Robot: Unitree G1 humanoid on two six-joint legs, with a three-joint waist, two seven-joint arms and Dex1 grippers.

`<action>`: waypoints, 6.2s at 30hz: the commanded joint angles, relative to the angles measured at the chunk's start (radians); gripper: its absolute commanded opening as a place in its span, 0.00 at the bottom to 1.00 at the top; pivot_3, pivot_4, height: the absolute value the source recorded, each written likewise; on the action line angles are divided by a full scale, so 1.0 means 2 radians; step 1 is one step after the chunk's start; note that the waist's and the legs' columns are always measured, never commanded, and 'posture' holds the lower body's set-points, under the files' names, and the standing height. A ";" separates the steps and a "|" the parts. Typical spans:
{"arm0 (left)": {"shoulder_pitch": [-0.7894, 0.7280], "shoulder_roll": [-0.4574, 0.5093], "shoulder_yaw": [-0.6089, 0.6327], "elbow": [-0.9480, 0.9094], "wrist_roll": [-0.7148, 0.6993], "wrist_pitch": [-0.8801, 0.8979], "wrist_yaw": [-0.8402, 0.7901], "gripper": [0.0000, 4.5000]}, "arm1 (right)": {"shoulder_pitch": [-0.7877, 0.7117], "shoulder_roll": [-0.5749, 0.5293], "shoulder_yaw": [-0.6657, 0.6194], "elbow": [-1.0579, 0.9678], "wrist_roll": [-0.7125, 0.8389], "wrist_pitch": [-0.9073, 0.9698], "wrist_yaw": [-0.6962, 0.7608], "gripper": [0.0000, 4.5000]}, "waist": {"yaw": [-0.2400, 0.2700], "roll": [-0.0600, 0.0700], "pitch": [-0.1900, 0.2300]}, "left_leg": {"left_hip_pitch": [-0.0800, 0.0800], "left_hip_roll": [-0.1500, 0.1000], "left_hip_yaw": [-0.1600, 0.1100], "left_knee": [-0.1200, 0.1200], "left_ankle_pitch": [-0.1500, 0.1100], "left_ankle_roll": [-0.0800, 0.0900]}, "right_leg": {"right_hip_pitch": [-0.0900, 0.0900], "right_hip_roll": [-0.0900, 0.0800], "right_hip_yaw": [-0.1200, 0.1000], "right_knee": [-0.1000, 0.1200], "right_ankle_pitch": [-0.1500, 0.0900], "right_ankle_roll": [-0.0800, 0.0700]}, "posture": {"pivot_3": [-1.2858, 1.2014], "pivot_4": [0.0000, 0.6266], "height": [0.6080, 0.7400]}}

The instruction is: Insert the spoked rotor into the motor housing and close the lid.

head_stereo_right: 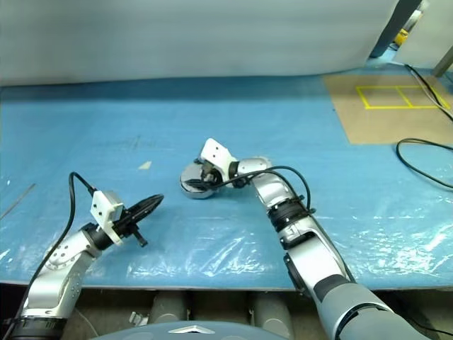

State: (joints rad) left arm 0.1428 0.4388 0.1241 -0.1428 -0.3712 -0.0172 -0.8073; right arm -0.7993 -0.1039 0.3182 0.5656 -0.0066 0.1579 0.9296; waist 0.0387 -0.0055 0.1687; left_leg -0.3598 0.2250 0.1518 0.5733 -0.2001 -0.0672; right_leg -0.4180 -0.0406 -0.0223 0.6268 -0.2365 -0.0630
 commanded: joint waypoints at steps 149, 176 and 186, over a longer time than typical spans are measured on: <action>-0.043 -0.003 -0.040 0.002 0.011 -0.012 0.007 0.00 | 0.011 -0.004 0.010 0.169 -0.033 -0.113 -0.012 0.66 | 0.001 0.005 -0.004 | 0.009 -0.001 0.002 -0.007 -0.001 0.002 | 0.008 -0.003 0.001 -0.003 -0.004 0.002 | 0.52 0.24 1.00; -0.067 -0.004 -0.044 0.029 0.034 -0.013 0.030 0.00 | 0.054 -0.002 0.029 0.104 -0.019 -0.082 0.072 0.66 | -0.002 0.004 -0.006 | 0.008 -0.002 0.004 -0.014 -0.002 0.000 | 0.008 -0.002 0.001 -0.009 -0.003 0.000 | 0.52 0.24 1.00; -0.055 -0.005 -0.035 0.018 0.027 -0.019 0.029 0.00 | 0.052 -0.003 0.033 0.117 -0.047 -0.098 0.016 0.66 | -0.002 0.004 -0.006 | 0.009 0.000 0.004 -0.014 -0.002 -0.002 | 0.008 0.000 0.000 -0.009 -0.004 -0.001 | 0.52 0.24 1.00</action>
State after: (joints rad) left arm 0.0187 0.4269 0.0337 -0.0738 -0.3044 -0.0363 -0.7503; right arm -0.7500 -0.0971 0.3286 0.6968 -0.0226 -0.0803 0.9825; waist 0.0354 0.0028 0.1558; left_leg -0.3401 0.2244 0.1591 0.5445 -0.2037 -0.0719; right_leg -0.4009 -0.0410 -0.0218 0.6087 -0.2446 -0.0653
